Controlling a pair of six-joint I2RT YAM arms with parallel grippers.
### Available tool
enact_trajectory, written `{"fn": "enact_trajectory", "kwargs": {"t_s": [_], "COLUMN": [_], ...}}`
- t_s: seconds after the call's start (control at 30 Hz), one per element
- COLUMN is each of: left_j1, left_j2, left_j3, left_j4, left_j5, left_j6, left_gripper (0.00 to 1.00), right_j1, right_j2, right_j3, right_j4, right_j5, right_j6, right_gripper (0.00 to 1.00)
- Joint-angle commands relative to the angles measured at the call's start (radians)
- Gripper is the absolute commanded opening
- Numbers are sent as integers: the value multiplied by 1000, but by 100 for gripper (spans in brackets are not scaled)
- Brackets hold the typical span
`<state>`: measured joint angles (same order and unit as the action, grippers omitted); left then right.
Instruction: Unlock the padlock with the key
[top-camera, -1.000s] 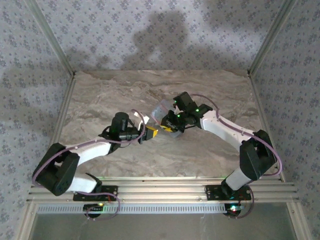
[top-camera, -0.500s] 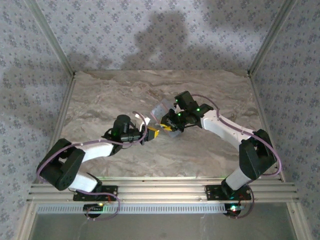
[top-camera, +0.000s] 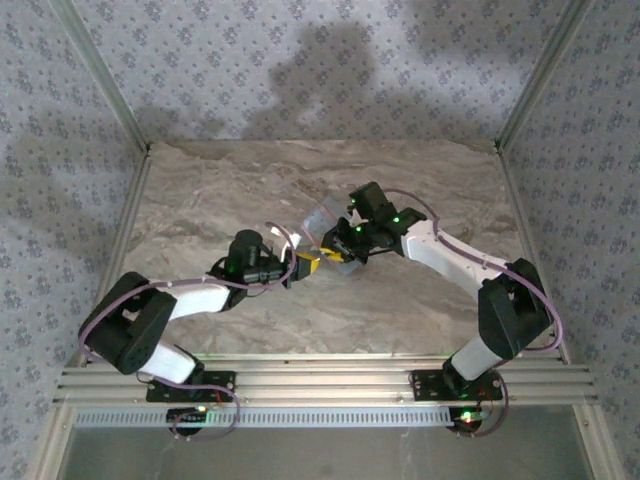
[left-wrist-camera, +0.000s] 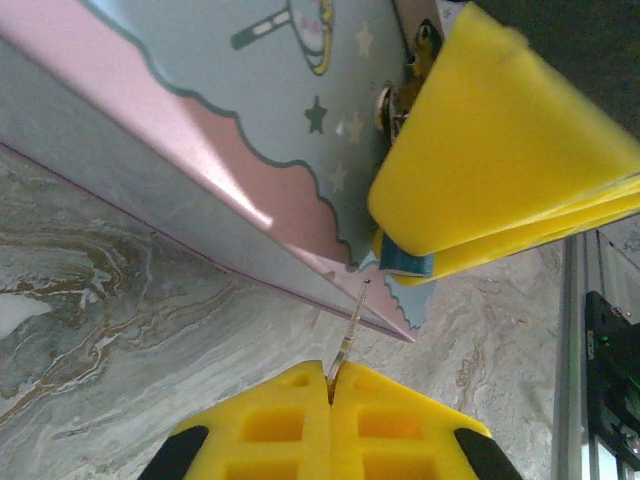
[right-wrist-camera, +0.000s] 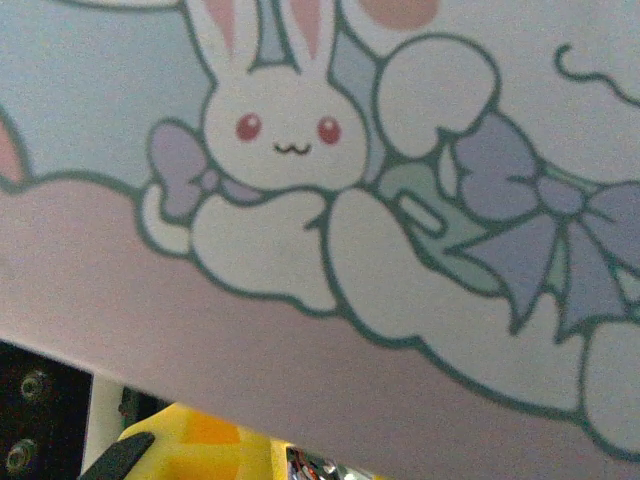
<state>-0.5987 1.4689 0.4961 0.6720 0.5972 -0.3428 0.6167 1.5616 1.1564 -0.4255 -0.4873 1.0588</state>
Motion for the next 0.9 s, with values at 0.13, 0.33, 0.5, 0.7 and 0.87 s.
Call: {"fn": "enact_trajectory", "kwargs": {"t_s": [0.13,0.33,0.5,0.7,0.87], "left_j1": [-16,-19,-19,-20,-19], "left_j2": [-10,-26,-53,-70,-52], "left_j3": [-2,-15,-23,-21,-8], "left_j4": [77,79,71,48,49], "left_j5": [1,-10,-23,-48,-50], "left_j6": [-18,-15,-12,-3,-6], "left_gripper": [0,0,0,0,0], "right_j1": [3,3,3,8,14], "right_j2": [-6,-5,-5,-8,-8], "right_j3": [-6,-2,-3,-3,-3], "right_j4": [16,14,8,5,8], "right_j5": [-6,-3,0,1,-2], "right_j6": [6,6,3,3,9], "right_gripper": [0,0,0,0,0]}}
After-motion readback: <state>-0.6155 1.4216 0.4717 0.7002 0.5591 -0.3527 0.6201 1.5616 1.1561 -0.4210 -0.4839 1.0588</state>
